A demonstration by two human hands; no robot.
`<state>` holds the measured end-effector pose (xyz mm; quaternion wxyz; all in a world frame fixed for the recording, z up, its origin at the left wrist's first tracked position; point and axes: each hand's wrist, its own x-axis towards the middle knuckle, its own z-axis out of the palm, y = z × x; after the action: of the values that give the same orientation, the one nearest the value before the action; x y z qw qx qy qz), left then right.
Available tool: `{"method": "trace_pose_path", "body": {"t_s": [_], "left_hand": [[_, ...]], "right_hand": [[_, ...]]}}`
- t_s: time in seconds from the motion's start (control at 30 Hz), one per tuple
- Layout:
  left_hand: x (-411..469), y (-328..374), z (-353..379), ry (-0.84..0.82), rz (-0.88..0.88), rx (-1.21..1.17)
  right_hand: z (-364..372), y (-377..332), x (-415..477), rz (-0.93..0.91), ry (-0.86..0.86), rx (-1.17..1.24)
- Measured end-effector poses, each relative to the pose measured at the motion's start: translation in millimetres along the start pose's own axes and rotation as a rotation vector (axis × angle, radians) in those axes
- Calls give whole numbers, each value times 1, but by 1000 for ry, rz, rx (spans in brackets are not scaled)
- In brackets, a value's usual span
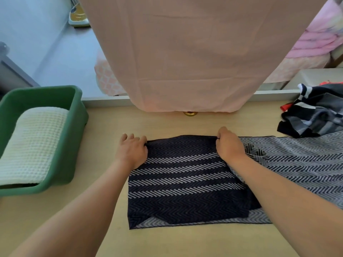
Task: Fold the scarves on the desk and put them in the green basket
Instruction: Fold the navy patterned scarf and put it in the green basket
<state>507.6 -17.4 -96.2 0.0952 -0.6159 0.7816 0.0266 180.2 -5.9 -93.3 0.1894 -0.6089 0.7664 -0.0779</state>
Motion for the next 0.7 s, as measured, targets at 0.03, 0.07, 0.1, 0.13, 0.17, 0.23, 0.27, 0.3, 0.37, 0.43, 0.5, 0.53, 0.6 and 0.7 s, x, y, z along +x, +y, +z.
{"method": "trace_pose_path", "body": {"t_s": [0.03,0.07,0.1,0.13,0.17,0.23,0.27,0.3,0.37,0.43,0.5,0.53,0.6,0.7], "left_hand": [[2,-1,0,27,-3,17],[5,-2,0,47,-25,19],[7,-3,-1,48,-59,21],[9,-5,-3,33,-100,34],[10,-7,-2,10,-139,59],[10,-11,1,-33,-208,113],[9,-13,3,-35,-237,116],[6,-14,5,-6,-261,99],[-1,-13,9,129,-264,13],[-12,-8,14,259,-118,-181],[-30,0,21,226,95,-353],[-40,3,25,143,153,-384],[-56,0,38,-83,141,-340],[-67,-15,49,-253,54,-169]], "right_hand": [[2,-1,2,1,19,-13],[4,-2,3,9,39,-18],[5,-5,4,18,55,-16],[7,-7,4,22,65,-18],[10,-9,4,21,65,-34],[18,-11,-1,-19,60,-100],[23,-12,-6,-85,64,-139],[28,-14,-11,-178,63,-173],[37,-20,-23,-391,32,-224],[47,-27,-36,-521,-116,-253],[57,-33,-47,-495,-260,-265],[59,-35,-50,-454,-287,-282],[60,-40,-56,-387,-294,-330],[58,-45,-70,-399,-258,-324]]}}
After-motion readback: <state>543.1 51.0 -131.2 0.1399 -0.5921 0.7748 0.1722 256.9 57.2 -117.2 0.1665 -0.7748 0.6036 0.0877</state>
